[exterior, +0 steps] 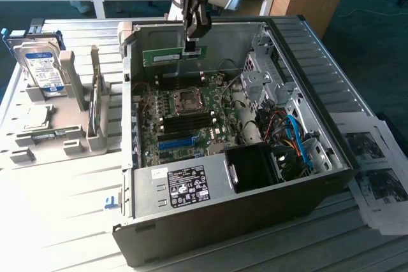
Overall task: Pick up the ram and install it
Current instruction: 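Pick up the ram and move it above insertion slot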
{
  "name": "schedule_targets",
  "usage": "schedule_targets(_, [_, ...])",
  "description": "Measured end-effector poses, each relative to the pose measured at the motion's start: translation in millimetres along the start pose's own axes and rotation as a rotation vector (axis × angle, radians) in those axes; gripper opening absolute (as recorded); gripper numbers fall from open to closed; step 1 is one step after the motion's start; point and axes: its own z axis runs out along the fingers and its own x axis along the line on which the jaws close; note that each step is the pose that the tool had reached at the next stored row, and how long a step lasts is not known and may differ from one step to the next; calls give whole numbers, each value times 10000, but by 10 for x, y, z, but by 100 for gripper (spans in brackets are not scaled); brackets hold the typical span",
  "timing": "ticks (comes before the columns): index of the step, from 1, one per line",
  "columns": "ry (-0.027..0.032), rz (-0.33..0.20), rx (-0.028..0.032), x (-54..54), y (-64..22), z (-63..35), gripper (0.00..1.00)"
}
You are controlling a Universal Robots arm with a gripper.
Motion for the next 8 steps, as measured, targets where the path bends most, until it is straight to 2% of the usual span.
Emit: schedule_targets(8, [0,-1,0,9,-175,-8,12])
